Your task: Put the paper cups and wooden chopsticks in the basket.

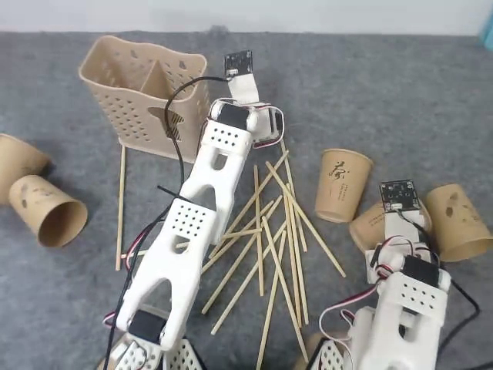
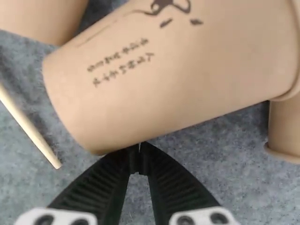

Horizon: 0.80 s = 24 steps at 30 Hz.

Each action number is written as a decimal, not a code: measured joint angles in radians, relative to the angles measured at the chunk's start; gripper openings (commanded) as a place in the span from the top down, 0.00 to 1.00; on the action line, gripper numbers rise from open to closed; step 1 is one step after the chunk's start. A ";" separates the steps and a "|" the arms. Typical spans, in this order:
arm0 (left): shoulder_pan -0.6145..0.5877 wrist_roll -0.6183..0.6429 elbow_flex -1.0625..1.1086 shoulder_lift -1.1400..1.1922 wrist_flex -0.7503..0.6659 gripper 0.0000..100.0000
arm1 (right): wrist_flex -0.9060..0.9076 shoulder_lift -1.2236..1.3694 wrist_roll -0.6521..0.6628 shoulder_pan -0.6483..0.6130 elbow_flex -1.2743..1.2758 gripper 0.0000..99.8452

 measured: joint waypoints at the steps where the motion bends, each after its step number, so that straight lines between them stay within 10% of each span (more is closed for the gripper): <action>1: -0.003 0.000 -0.015 0.000 0.023 0.77 | 0.000 0.000 0.000 0.000 0.000 0.98; 18: -0.063 0.000 0.133 -0.008 -0.198 0.78 | 0.000 0.000 0.000 0.000 0.000 0.98; 24: -0.055 -0.017 0.124 -0.014 -0.149 1.00 | 0.000 0.000 0.000 0.000 0.000 0.99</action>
